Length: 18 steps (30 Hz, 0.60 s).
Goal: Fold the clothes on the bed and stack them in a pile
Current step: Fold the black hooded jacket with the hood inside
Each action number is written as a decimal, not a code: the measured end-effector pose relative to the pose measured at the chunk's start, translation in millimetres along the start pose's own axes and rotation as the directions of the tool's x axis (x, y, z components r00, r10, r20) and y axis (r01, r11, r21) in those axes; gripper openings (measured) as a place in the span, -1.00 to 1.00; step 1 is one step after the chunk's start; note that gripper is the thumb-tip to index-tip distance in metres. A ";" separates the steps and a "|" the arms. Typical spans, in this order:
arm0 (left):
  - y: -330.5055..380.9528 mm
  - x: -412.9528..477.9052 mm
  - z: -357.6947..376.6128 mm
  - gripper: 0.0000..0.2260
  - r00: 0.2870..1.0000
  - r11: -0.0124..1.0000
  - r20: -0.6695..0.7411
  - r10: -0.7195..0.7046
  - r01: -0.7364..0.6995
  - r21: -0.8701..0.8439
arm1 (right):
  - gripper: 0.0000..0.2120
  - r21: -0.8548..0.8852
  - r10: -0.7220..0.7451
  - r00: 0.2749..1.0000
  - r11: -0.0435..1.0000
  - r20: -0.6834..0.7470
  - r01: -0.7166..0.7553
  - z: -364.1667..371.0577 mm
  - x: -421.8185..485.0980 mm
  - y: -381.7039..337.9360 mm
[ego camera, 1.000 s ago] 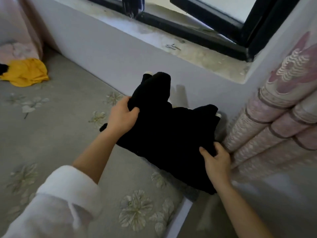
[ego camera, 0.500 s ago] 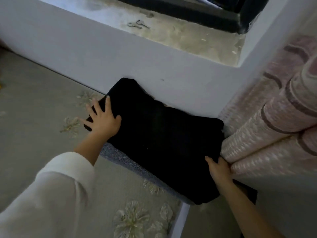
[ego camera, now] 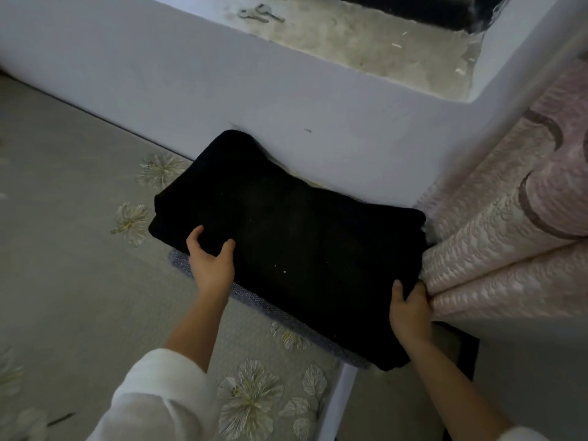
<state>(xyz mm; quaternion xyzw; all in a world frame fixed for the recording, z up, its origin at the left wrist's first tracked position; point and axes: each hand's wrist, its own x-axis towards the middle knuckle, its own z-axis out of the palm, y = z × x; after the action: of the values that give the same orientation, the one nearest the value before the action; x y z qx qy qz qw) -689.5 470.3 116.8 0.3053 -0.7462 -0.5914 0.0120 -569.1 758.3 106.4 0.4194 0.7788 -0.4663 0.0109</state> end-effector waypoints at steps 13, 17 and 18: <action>-23.0 -9.2 8.0 -0.41 0.924 0.498 0.379 -0.042 -0.310 0.810 | -0.18 -0.547 -0.152 0.871 0.724 0.467 0.419 58.5 -18.2 -26.1; -15.4 4.5 -2.6 -0.41 0.880 0.458 0.424 -0.214 -0.293 0.839 | -0.17 -0.575 0.029 0.826 0.732 0.563 0.366 55.3 -5.2 -22.7; -11.7 4.0 -6.1 -0.42 0.874 0.465 0.436 -0.215 -0.301 0.833 | -0.17 -0.577 0.031 0.829 0.732 0.559 0.362 53.1 -5.6 -25.5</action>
<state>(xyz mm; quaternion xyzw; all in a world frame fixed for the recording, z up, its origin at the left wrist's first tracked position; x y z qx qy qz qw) -685.2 461.7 106.8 0.0886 -0.9274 -0.1746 -0.3187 -602.2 710.2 97.0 0.1666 0.8929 -0.2562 0.3307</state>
